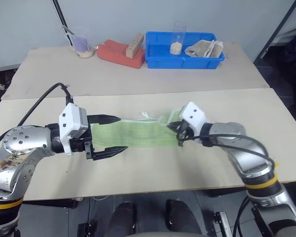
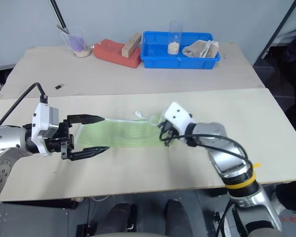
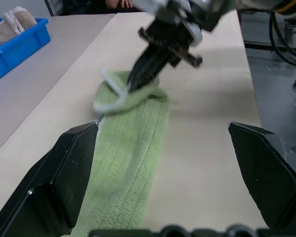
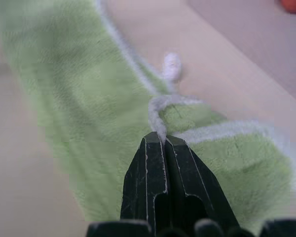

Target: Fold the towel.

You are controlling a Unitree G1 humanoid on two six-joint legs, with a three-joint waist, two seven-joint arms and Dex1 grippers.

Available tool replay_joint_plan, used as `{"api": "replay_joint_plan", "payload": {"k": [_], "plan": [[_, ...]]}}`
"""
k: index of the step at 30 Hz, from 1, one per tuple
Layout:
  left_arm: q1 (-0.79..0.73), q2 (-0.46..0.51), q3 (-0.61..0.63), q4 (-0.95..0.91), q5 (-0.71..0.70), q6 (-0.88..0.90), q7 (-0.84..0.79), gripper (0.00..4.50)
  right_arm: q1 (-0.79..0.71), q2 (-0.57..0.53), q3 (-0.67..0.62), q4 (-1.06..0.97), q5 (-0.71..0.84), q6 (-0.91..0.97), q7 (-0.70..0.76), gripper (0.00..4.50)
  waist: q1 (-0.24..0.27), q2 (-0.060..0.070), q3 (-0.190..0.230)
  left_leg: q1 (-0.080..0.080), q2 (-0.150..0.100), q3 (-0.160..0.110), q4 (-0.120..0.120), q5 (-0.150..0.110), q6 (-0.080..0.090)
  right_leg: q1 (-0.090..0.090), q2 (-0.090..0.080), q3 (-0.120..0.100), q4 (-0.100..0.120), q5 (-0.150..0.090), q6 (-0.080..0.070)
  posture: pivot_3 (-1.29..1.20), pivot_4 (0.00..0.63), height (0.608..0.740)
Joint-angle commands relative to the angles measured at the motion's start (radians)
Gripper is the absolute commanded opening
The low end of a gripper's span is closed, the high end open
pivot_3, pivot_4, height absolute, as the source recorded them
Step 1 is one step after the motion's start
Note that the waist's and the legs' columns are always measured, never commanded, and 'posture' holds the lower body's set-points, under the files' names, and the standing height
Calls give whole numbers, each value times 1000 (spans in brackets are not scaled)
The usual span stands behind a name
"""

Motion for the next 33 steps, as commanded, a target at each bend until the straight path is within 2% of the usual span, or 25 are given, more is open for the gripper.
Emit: {"api": "replay_joint_plan", "payload": {"k": [1, 4, 7, 10, 14, 15, 20, 25, 29, 33], "plan": [[-26, 7, -6, 7, -7, -5, -18, 4500, 10, -73, -162, -30, 57, 75, 9, 21, 0, 0, 0, 0, 0, 0, 0, 0, 0, 0, 0, 0, 0, 0, 0, 0, 150, 740], [-47, 4, -24, 24, -2, -10, -33, 4500, 74, -153, -257, 1, 84, 115, 25, 21, 8, 0, 0, 0, 0, 0, 0, 0, 0, 0, 0, 0, 0, 0, 0, 0, 150, 740], [-61, 3, -33, 39, 4, -16, -45, 4500, 129, -192, -295, 26, 99, 127, 30, 21, 7, 0, 0, 0, 0, 1, 0, 0, 0, 1, 0, 0, -1, 0, 0, 0, 150, 740], [-72, 4, -41, 52, 9, -21, -56, 4500, 212, -237, -302, 63, 89, 108, 50, 21, 2, 0, 0, 1, 0, 1, 0, 0, 0, 1, 1, 1, 0, 0, 0, 0, 150, 740], [-73, 7, -43, 61, 18, -27, -65, 4500, 246, -236, -309, 86, 92, 75, 37, 21, -4, 0, 0, 1, 0, 2, 0, 0, 0, 1, 1, 1, 0, 0, 0, 0, 150, 740], [-73, 6, -44, 62, 20, -28, -65, 4500, 248, -236, -311, 90, 94, 66, 38, 696, -7, 0, 0, 1, 0, 2, 0, 0, 0, 1, 1, 2, 0, 0, 0, 0, 150, 740], [-71, 2, -42, 64, 29, -34, -62, 4500, 246, -254, -315, 110, 96, 40, 51, 2346, -4, 0, 0, 1, 0, 1, 0, 0, 0, 1, 1, 1, 0, 0, 0, 0, 150, 740], [-67, 1, -40, 67, 39, -44, -61, 4500, 244, -338, -318, 118, 115, -11, 144, 4015, 2, 0, 0, 0, 0, 2, 0, 0, 0, 1, 0, 2, -1, 0, 0, 0, 150, 740], [-67, -2, -37, 67, 40, -47, -61, 4500, 189, -326, -315, 130, 153, -34, 174, 4015, -3, 0, 0, 1, 0, 2, 0, 0, 0, 1, 1, 1, -1, 0, 0, 0, 150, 740], [-72, -7, -42, 64, 41, -47, -57, 4500, 84, -245, -271, 225, 144, -15, 123, 4015, -8, 0, 0, 2, 1, 2, 0, 0, 0, 1, 2, 2, 0, 0, 0, 0, 150, 740]]}}
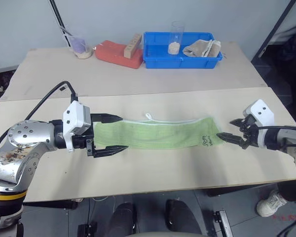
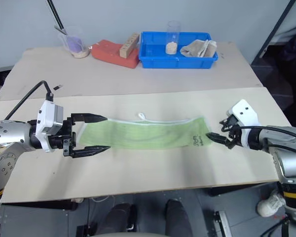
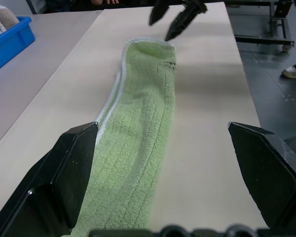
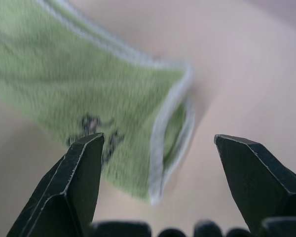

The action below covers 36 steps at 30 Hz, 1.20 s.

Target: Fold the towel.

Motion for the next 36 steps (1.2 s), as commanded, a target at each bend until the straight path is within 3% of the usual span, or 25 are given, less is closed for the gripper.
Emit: {"api": "replay_joint_plan", "payload": {"k": [1, 7, 11, 19, 35, 36], "plan": [[-10, -4, 11, -13, 0, -18, 3, 4500, -70, 43, 22, 61, -4, -8, -34, 4015, 3, 0, 0, 0, 0, 0, 0, 0, 0, 0, 0, 0, 0, 0, 0, 0, 150, 740], [-4, -12, 10, -21, 2, -17, 10, 4500, -164, 110, 70, 209, -34, -36, -63, 4015, 10, 0, 0, -2, 0, 0, 0, 0, 0, 0, -2, -1, -1, 0, 0, 0, 150, 740], [2, -15, 13, -29, 0, -14, 17, 4500, -191, 118, 87, 258, -43, -70, -37, 2866, 10, 0, 0, -2, -1, 0, 0, 0, 0, 0, -2, -1, -1, 0, 0, 0, 150, 740], [7, -15, 16, -32, -1, -14, 24, 4500, -212, 115, 111, 271, -48, -83, -2, 63, 6, 0, 0, -1, 0, 0, 0, 0, 0, 0, -1, -1, 0, 0, 0, 0, 150, 740], [-28, -43, 26, -29, -35, -18, 47, 4500, -327, 138, 185, 548, -186, -195, -39, 22, 6, 0, 0, -1, 0, 0, 0, 0, 0, -1, -2, -1, 0, 0, 0, 0, 150, 740], [-29, -41, 24, -27, -30, -22, 45, 4500, -328, 135, 189, 557, -193, -200, -36, 727, 6, 0, 0, -1, 0, 0, 0, 0, 0, -1, -1, -1, 0, 0, 0, 0, 150, 740]]}}
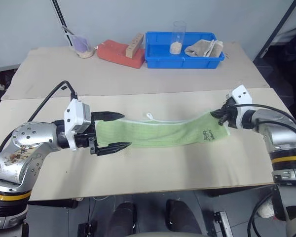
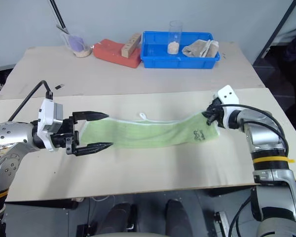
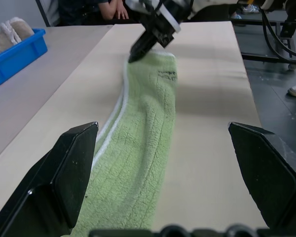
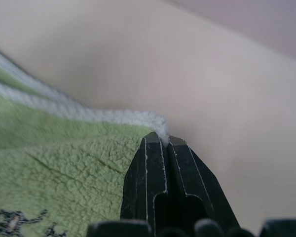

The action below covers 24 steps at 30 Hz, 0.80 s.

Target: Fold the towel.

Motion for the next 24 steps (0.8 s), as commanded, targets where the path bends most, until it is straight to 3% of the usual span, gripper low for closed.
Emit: {"api": "replay_joint_plan", "payload": {"k": [1, 5, 10, 16, 20, 24], "plan": [[-14, 6, 19, -21, 3, -26, -4, 4500, -27, -13, -8, 16, -17, -9, 10, 1015, 0, 0, 0, 0, 0, 0, 0, 0, 0, 0, 0, 0, 0, 0, 0, 0, 150, 740], [-9, 6, 11, -17, 19, -35, -9, 4500, -33, -27, -39, -2, -4, 9, 8, 2389, -1, 0, 0, 0, 0, 0, 0, 0, 0, 0, 0, 0, 0, 0, 0, 0, 150, 740], [2, 4, 6, -24, 29, -43, -14, 4500, 38, -60, -201, -187, 121, 155, 1, 4071, 5, 0, 0, -1, 0, 0, 0, 0, 0, 0, 0, 0, 0, 0, 0, 0, 150, 740], [20, 11, -14, -50, 5, -32, -57, 4500, 294, -15, -434, -533, 274, 378, -105, 4071, 14, 0, 0, -1, 1, -2, 0, 0, 0, 0, 0, -1, 0, 0, 0, 0, 150, 740], [15, 4, -38, -55, 4, -30, -81, 4500, 489, 104, -523, -753, 332, 469, -220, 4071, 16, 0, 0, 0, 1, -1, 0, 0, 0, 1, 0, 0, 0, 0, 0, 0, 150, 740], [-2, 0, -52, -42, 6, -33, -92, 4500, 583, 230, -592, -860, 393, 534, -317, 4071, 12, 0, 0, 1, 1, -1, 0, 0, 0, 1, 1, 1, 2, 0, 0, 0, 150, 740]]}}
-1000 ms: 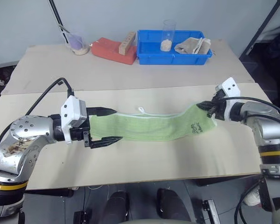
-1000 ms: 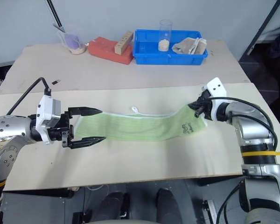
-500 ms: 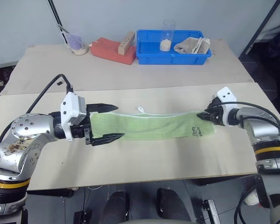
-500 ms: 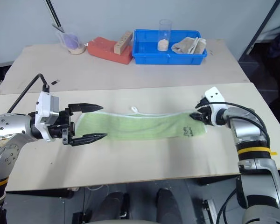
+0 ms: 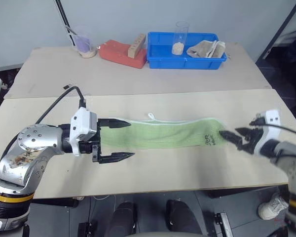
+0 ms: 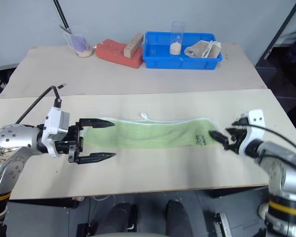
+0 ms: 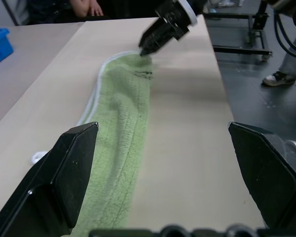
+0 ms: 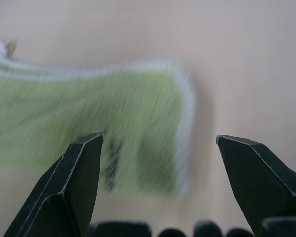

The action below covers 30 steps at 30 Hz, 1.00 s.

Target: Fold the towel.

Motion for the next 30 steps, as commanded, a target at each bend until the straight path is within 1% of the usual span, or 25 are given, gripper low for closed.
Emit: {"api": "replay_joint_plan", "payload": {"k": [1, 7, 14, 19, 22, 26, 28, 29, 30], "plan": [[-24, -1, 1, -13, -15, -10, -13, 4500, 29, 49, -83, -100, 59, 38, -78, 4071, -2, 0, 0, 0, 0, 0, 0, 0, 0, 0, 0, 0, 0, 0, 0, 0, 150, 740], [-49, -19, -22, -1, -7, -13, -15, 4500, 62, 168, -122, -131, 71, 28, -221, 4071, -5, 0, 0, 0, -1, 0, 0, 0, 0, 0, 0, 0, 0, 0, 0, 0, 150, 740], [-67, -24, -24, 10, -1, -11, -18, 4500, 38, 231, -123, -120, 120, 44, -287, 4071, -12, 0, 0, 0, -1, 0, 0, 0, 0, 0, 0, 0, 0, 0, 0, 0, 150, 740], [-75, -27, -28, 17, 1, -11, -15, 4500, 5, 274, -83, -77, 137, 10, -324, 4071, -14, 0, 0, 0, -1, 0, 0, 0, 0, 0, 1, 0, 0, 0, 0, 0, 150, 740], [-85, -31, -31, 28, 4, -12, -14, 4500, -32, 293, -53, -31, 110, -36, -352, 3267, -15, 0, 0, 1, -1, 0, 0, 0, 0, 0, 1, 0, 0, 0, 0, 0, 150, 740], [-85, -31, -28, 31, 6, -12, -8, 4500, -52, 292, -65, 3, 120, -68, -373, 1883, -13, 0, 0, 0, -1, 0, -1, 0, 0, 0, 1, 0, 0, 0, 0, 0, 150, 740], [-83, -31, -25, 32, 8, -13, -4, 4500, -54, 288, -74, 13, 128, -76, -380, 1265, -13, 0, 0, 0, -1, 0, -1, 0, 0, 0, 1, 0, -1, 0, 0, 0, 150, 740], [-81, -31, -23, 33, 8, -13, -1, 4500, -56, 287, -81, 19, 134, -80, -383, 850, -13, 0, 0, 0, -1, 0, -1, 0, 0, 0, 0, 0, -1, 0, 0, 0, 150, 740], [-80, -33, -21, 33, 8, -13, 3, 4500, -55, 281, -85, 22, 137, -83, -382, 533, -13, 0, 0, 0, -1, 0, -1, 0, 0, 0, 0, 0, -1, 0, 0, 0, 150, 740]]}}
